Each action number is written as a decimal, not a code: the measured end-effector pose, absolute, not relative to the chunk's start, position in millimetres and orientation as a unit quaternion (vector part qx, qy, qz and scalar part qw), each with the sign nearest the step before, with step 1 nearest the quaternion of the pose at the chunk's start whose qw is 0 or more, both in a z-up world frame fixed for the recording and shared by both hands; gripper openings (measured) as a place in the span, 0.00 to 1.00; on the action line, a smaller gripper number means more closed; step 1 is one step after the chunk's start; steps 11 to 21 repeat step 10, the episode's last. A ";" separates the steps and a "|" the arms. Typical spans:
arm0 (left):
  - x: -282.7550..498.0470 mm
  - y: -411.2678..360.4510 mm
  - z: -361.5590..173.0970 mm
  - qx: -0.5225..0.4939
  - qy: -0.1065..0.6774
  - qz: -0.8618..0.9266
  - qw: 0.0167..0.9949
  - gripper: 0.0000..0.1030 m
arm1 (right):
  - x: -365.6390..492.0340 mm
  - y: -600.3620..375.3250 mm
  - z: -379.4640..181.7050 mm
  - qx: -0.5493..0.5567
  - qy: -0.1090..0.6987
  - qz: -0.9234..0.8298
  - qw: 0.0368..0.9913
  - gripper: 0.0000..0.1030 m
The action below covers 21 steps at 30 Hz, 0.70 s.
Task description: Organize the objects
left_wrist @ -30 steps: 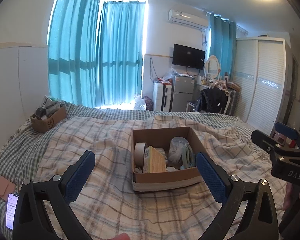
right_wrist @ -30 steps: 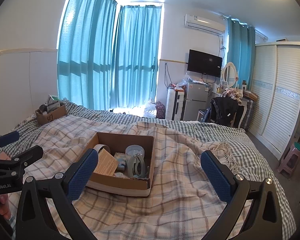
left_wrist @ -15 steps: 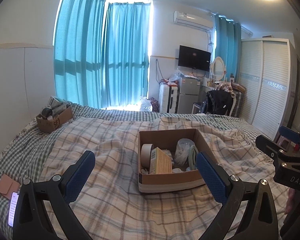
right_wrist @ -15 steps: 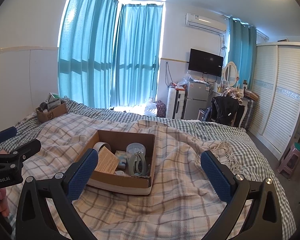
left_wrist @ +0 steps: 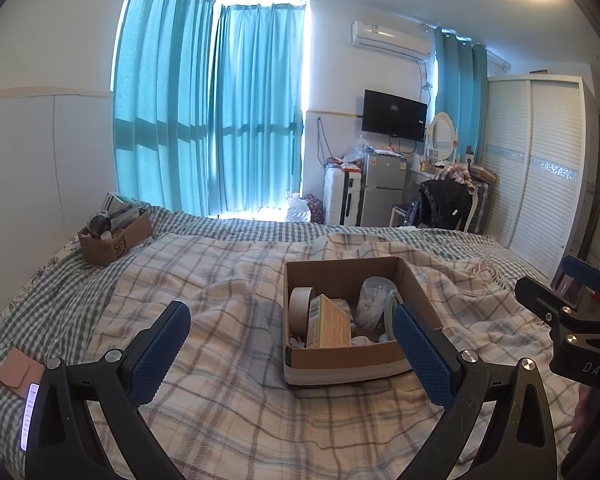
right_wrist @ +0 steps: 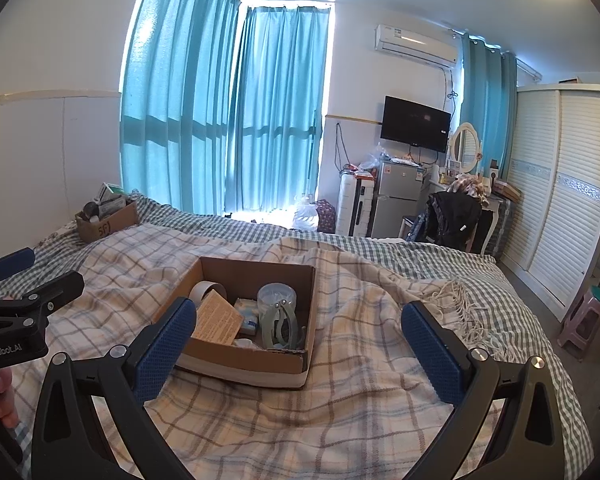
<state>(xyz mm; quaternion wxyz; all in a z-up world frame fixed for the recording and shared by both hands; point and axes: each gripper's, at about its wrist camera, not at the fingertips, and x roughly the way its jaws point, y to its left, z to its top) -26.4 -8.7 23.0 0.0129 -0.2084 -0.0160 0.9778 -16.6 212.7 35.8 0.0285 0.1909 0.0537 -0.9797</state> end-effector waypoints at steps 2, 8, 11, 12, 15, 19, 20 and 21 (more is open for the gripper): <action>-26.3 -8.2 22.8 -0.207 -0.014 0.978 0.011 1.00 | -16.7 211.9 35.2 0.191 0.054 -0.980 0.029 1.00; -26.2 -6.1 21.7 -0.207 -0.005 0.978 0.007 1.00 | -16.4 210.1 36.0 0.190 0.056 -0.980 0.030 1.00; -26.4 -4.4 20.6 -0.207 0.003 0.978 0.005 1.00 | -16.5 210.0 35.6 0.190 0.056 -0.980 0.031 1.00; -26.4 -4.4 20.6 -0.207 0.003 0.978 0.005 1.00 | -16.5 210.0 35.6 0.190 0.056 -0.980 0.031 1.00; -26.4 -4.4 20.6 -0.207 0.003 0.978 0.005 1.00 | -16.5 210.0 35.6 0.190 0.056 -0.980 0.031 1.00; -26.4 -4.4 20.6 -0.207 0.003 0.978 0.005 1.00 | -16.5 210.0 35.6 0.190 0.056 -0.980 0.031 1.00; -26.4 -4.4 20.6 -0.207 0.003 0.978 0.005 1.00 | -16.5 210.0 35.6 0.190 0.056 -0.980 0.031 1.00; -26.4 -4.4 20.6 -0.207 0.003 0.978 0.005 1.00 | -16.5 210.0 35.6 0.190 0.056 -0.980 0.031 1.00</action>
